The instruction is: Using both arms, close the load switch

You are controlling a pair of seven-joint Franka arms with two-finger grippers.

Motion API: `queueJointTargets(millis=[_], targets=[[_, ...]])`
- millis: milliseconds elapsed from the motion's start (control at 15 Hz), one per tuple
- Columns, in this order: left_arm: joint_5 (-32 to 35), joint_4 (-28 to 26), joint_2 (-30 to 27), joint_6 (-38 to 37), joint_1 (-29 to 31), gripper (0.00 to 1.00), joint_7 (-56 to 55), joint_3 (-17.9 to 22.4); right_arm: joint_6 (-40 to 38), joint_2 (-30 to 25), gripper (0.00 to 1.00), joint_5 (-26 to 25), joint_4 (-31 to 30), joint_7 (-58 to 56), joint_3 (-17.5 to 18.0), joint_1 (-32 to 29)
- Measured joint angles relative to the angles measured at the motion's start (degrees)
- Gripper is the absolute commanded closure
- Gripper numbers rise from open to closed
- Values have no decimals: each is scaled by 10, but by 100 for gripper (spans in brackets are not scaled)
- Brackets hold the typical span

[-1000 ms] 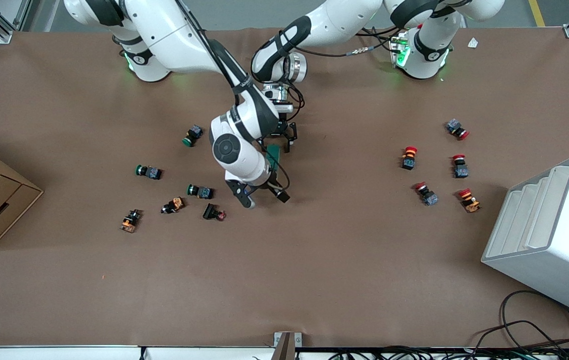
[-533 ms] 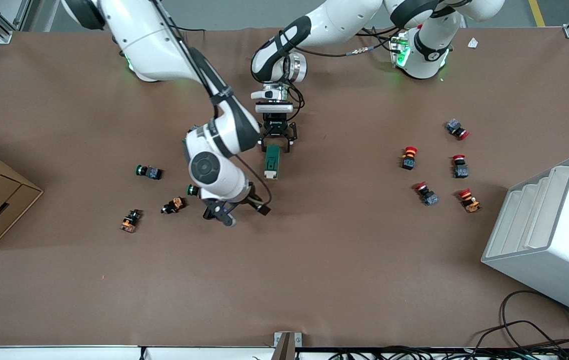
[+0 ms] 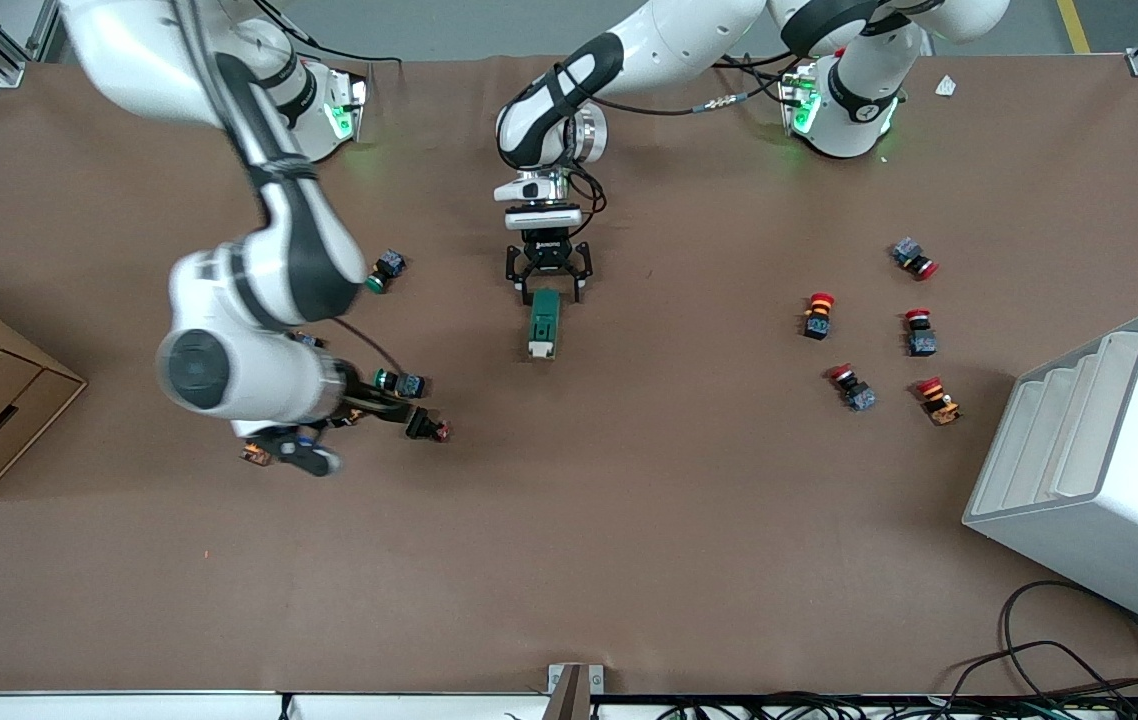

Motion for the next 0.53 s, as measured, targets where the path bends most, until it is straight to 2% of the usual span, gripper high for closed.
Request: queueJointTargets(millis=[333, 533], targets=[[-82, 36, -18, 5, 6, 2, 67, -7, -72, -57, 0, -83, 0, -172, 0, -72], [-160, 47, -53, 4, 49, 2, 165, -42, -90, -84, 0, -125, 2, -244, 0, -101]])
